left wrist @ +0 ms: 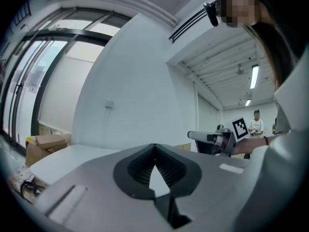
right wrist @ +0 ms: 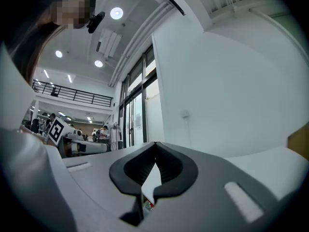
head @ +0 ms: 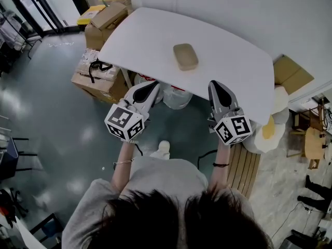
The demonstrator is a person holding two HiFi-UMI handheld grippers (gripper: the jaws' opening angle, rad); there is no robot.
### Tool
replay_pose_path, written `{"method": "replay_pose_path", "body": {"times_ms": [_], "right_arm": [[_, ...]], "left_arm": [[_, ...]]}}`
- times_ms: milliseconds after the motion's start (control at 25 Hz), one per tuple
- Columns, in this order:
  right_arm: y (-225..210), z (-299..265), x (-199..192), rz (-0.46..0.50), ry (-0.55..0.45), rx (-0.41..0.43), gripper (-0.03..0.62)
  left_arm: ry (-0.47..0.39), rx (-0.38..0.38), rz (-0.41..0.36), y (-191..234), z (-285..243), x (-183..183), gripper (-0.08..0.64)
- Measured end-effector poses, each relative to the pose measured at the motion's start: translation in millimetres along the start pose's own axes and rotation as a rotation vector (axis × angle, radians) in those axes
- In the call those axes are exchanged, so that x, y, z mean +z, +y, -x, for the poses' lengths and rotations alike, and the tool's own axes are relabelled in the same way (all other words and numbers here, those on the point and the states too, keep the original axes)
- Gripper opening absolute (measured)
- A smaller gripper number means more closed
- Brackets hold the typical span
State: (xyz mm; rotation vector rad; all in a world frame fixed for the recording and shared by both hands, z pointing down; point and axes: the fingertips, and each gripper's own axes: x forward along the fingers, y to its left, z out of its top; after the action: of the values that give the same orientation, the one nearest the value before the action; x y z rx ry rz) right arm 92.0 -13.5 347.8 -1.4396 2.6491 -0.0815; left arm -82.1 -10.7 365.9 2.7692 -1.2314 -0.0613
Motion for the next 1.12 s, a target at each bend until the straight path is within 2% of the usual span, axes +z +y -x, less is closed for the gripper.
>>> {"method": "replay_pose_path", "body": {"times_ms": [440, 1120], "right_arm": [[-32.5, -36.1, -5.6, 0.011, -0.011, -0.085, 0.013], [-50.0, -67.5, -30.4, -0.016, 0.051, -0.089, 0.013]], "left_arm": [[0.019, -0.045, 0.009, 37.1, -41.8, -4.9, -0.009], [0.046, -0.058, 0.078, 66.5, -77.5, -26.2, -0.009]]}}
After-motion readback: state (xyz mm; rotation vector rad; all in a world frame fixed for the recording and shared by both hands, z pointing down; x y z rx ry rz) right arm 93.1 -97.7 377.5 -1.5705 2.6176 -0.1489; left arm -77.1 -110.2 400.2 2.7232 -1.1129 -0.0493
